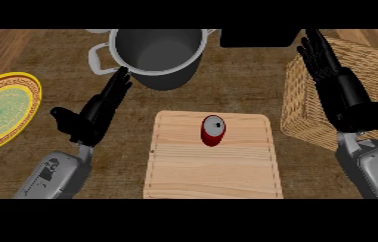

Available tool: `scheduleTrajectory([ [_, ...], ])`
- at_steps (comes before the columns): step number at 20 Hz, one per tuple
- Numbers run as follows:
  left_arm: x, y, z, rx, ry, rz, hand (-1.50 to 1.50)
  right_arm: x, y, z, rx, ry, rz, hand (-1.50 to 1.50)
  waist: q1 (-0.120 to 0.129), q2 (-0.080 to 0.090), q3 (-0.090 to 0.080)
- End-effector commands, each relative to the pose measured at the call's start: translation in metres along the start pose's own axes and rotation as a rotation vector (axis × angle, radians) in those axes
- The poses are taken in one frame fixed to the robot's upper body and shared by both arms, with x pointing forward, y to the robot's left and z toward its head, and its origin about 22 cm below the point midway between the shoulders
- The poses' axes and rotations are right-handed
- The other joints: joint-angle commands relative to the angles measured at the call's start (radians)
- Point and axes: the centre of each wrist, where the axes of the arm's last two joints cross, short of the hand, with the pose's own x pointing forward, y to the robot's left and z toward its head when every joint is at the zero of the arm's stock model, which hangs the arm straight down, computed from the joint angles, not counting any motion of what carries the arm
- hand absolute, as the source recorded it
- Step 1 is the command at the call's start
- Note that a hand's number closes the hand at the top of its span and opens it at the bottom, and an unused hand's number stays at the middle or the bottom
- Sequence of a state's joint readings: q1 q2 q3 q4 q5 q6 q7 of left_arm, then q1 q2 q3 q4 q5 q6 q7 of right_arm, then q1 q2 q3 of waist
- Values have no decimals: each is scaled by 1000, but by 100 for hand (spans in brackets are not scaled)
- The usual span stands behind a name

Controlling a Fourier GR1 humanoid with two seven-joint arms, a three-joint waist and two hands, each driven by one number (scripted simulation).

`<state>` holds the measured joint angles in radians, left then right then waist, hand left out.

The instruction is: Pick the can from the cutting board and place it in the basket

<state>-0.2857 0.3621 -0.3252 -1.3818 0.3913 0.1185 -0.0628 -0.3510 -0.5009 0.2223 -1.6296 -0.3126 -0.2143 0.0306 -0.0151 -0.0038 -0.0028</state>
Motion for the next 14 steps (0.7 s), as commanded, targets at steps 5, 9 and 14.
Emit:
scheduleTrajectory([
  [5, -78, 25, 59, 202, 435, -18, 0, 9, 67, -26, 191, -106, -287, 150, 94, 23, 6],
  [9, -91, 31, 77, 207, 562, -50, 0, 21, 161, -16, 507, -191, -305, 150, 119, 19, 4],
  [14, -94, 39, 100, 248, 600, -44, 0, 32, 233, -10, 428, -151, -32, -150, 67, -1, 0],
])
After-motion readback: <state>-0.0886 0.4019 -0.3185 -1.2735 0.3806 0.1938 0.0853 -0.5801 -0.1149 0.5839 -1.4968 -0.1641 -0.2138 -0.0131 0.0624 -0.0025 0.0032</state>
